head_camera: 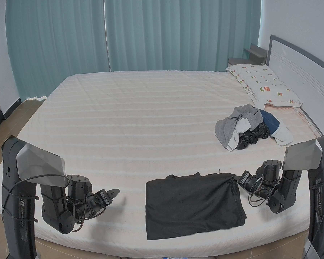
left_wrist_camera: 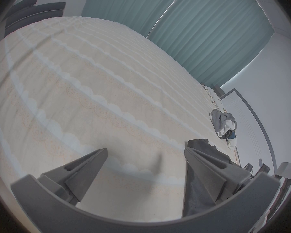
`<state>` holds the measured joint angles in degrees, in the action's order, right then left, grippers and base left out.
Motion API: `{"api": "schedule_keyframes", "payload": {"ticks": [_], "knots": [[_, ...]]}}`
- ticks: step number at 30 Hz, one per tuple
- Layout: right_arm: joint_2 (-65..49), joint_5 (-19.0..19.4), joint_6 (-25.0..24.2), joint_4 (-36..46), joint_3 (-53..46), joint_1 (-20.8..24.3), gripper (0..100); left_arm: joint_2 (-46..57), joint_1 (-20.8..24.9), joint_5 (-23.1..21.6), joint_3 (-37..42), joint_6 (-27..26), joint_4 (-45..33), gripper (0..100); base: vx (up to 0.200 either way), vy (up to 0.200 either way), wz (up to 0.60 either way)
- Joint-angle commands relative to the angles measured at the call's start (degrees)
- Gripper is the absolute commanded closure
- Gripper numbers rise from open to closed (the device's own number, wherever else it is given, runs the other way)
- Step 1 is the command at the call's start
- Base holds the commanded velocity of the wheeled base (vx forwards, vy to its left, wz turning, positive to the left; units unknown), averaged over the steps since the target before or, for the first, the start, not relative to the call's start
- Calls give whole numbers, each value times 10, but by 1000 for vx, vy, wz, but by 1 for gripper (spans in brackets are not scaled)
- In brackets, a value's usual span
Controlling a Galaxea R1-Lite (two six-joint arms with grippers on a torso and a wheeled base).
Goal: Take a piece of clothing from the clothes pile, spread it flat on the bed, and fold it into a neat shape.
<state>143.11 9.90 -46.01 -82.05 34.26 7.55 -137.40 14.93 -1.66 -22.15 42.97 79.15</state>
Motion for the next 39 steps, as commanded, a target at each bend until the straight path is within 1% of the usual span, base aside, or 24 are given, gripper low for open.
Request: {"api": "schedule_keyframes", "payload": {"ticks": [1, 2, 3, 10, 13, 14, 17, 19, 21, 27, 39], "knots": [[1, 0, 0, 1, -1, -1, 100, -1, 0, 0, 0, 1, 0, 0, 0, 0, 0], [1, 0, 0, 1, -2, -1, 100, -1, 0, 0, 0, 0, 0, 0, 0, 0, 0], [0, 0, 1, 0, -5, 0, 0, -1, 0, 0, 0, 0, 0, 0, 0, 0, 0], [-33, 8, 14, -8, -62, 1, 0, -1, 0, 1, 0, 1, 0, 0, 0, 0, 0], [-45, 26, 34, -12, -89, -2, 0, -1, 1, 1, 0, 1, 0, 0, -67, 0, 0], [-50, 43, 48, -18, -109, -3, 0, -1, 1, 1, 1, 1, 0, 0, -200, 0, 0], [-54, 71, 73, -44, -150, -5, 0, -1, 1, 1, 1, 1, 0, 0, -200, 0, 0], [-53, 85, 87, -70, -173, -3, 0, -1, 1, 1, 1, 1, 0, 0, -200, 0, 0], [-55, 93, 96, -76, -188, -2, 0, -1, 1, 1, 1, 1, 0, 0, -200, 0, 0], [-51, 98, 114, -75, -197, 1, 0, -1, 1, 1, 2, 0, 0, 0, -200, 0, 0], [-25, 96, 118, -75, -155, 9, 0, -4, 1, 4, 0, -1, 0, 0, 0, 0, 0]]}}
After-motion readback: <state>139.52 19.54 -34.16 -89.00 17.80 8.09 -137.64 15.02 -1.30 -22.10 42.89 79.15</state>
